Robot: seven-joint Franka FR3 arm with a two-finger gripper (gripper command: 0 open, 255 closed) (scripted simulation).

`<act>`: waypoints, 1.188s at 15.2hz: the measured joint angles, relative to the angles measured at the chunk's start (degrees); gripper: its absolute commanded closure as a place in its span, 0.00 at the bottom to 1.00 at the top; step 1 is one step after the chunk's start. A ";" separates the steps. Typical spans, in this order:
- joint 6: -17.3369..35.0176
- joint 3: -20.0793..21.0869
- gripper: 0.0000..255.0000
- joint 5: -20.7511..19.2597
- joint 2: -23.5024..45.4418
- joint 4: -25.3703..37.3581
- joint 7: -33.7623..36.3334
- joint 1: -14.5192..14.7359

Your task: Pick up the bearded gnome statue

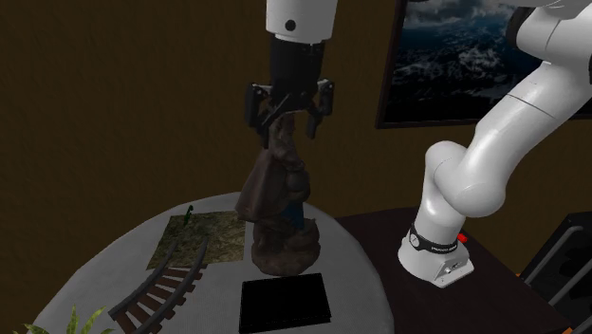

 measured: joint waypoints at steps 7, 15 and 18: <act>4.56 0.64 0.00 0.33 -0.51 -4.90 2.68 -0.41; 5.23 0.66 1.00 0.40 -0.71 -5.55 2.67 -0.35; 5.25 0.67 1.00 0.40 -0.71 -5.55 2.68 -0.35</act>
